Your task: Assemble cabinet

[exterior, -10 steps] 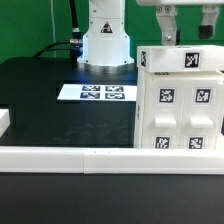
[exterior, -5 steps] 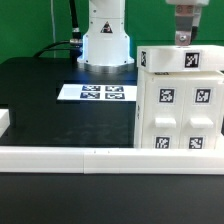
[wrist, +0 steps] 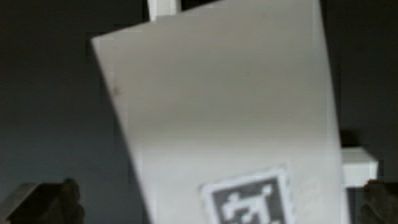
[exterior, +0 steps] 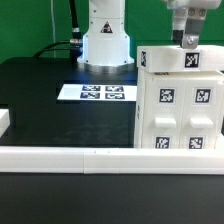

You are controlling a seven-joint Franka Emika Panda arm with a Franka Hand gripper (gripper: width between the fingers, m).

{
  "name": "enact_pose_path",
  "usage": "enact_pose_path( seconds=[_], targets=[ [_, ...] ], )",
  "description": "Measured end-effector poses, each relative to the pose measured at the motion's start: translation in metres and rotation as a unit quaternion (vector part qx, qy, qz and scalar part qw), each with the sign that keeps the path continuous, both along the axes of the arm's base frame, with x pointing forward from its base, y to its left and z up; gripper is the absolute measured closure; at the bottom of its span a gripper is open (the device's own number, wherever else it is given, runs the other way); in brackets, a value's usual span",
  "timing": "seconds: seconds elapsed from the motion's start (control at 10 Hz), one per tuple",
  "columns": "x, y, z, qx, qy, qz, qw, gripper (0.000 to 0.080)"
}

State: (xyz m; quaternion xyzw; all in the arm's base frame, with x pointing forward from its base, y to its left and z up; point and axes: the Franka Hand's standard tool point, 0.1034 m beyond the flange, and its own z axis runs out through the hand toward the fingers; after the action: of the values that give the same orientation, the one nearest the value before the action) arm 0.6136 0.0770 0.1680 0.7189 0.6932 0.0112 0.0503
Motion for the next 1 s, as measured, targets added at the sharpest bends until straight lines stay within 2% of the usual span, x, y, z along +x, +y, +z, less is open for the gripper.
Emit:
enact_pose_path(
  seconds=[0.5, 0.6, 0.7, 0.8, 1.0],
  targets=[
    [-0.0011, -0.0022, -0.0059, -0.002, 0.003, -0.001, 1.000, 0.0002],
    [-0.0011, -0.0023, -0.0061, -0.002, 0.003, -0.003, 1.000, 0.0116],
    [-0.0012, -0.0025, -0.0064, -0.002, 0.003, -0.004, 1.000, 0.0116],
    [-0.0011, -0.0032, -0.0066, -0.002, 0.003, -0.006, 1.000, 0.0239],
    [-0.0010, -0.0045, -0.0066, -0.002, 0.003, -0.011, 1.000, 0.0239]
  ],
)
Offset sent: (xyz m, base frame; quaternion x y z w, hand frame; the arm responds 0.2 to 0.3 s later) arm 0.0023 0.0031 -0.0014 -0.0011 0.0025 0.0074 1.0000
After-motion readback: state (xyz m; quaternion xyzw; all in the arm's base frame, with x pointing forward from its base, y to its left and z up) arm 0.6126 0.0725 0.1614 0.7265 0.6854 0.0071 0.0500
